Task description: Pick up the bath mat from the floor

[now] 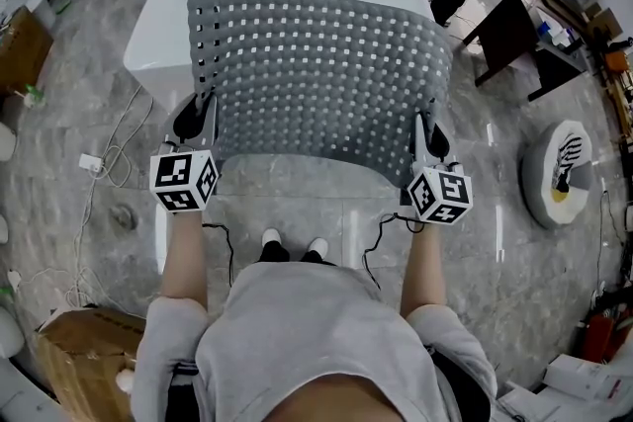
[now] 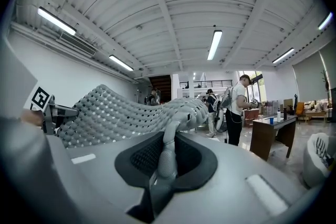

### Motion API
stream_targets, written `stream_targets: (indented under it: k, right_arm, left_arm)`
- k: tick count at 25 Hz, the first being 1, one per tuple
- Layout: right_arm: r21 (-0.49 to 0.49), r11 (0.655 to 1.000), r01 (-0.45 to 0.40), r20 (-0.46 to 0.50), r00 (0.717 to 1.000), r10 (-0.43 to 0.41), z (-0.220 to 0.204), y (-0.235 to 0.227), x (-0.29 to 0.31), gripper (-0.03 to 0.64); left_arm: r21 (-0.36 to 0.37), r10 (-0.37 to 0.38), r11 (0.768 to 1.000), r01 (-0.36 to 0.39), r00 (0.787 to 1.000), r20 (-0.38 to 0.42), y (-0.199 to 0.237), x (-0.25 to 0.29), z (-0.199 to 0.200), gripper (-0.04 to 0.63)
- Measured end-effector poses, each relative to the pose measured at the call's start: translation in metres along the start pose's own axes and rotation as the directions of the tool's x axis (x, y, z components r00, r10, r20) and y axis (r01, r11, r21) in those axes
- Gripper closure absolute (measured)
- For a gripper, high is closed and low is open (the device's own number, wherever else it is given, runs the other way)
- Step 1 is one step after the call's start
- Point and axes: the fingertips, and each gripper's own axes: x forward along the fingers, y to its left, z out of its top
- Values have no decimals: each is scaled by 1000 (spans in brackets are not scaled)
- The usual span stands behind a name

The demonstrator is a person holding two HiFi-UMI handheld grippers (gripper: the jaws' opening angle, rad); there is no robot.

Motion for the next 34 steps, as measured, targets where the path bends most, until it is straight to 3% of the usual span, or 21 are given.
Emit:
stream_targets:
  k: [34]
  right_arm:
    - [5,1000,-4,28,1000,3,5,-3,5,571]
  left_arm:
    - [-4,8,1000,-8,1000,15,-3,4,4,523]
